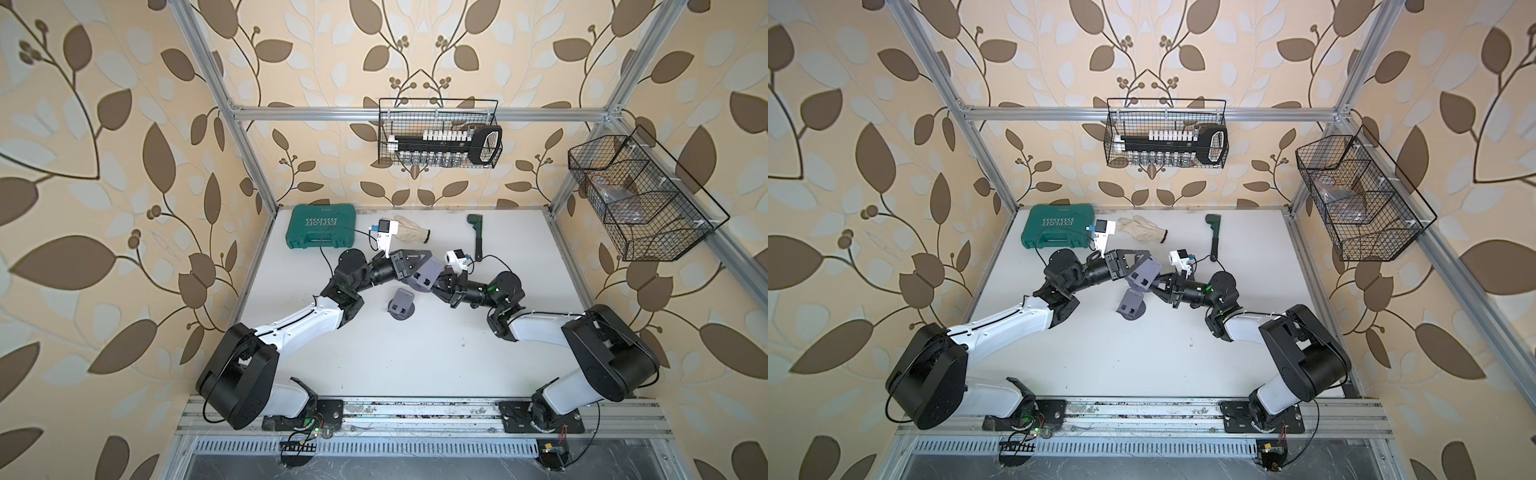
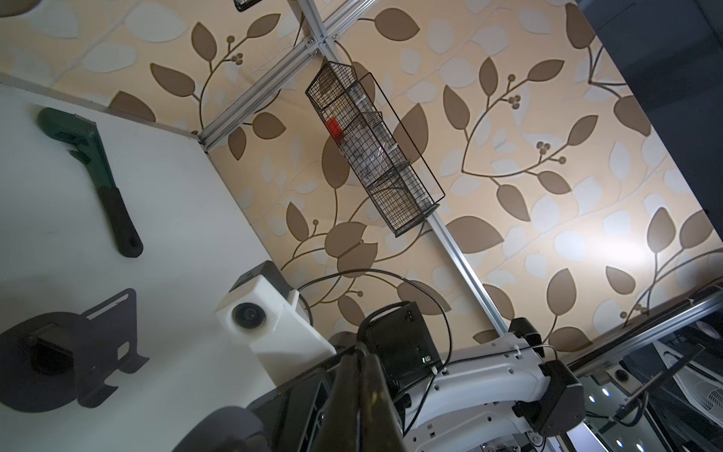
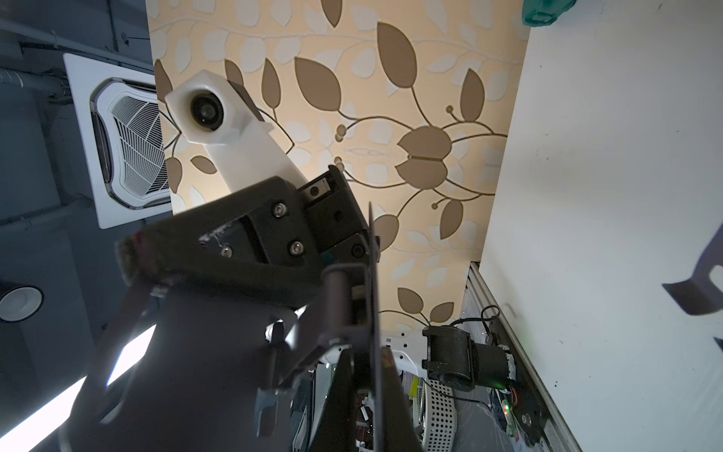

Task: Open the phone stand
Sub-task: Place the phone stand at the center of the board.

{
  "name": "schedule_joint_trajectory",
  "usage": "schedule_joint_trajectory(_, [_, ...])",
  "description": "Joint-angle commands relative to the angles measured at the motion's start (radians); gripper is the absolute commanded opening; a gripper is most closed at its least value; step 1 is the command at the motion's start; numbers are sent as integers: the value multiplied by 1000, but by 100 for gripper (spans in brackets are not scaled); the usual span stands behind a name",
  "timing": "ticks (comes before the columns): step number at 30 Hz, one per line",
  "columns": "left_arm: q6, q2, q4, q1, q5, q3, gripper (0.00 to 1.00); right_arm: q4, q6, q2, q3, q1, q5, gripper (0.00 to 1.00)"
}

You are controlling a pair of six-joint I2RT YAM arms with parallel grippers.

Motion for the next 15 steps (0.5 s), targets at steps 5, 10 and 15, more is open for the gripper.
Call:
schedule_joint_trajectory(5, [254, -100, 484, -67, -50, 131, 0, -554, -58, -101, -99, -56, -139, 0])
schedule_joint_trajectory(10, [441, -144, 417, -142, -103, 73, 0, -703, -108, -198, -87, -131, -191, 0])
schedule_joint_trajectory(15, [441, -58, 468, -178, -90, 104, 0, -705, -99, -212, -91, -138, -216, 0])
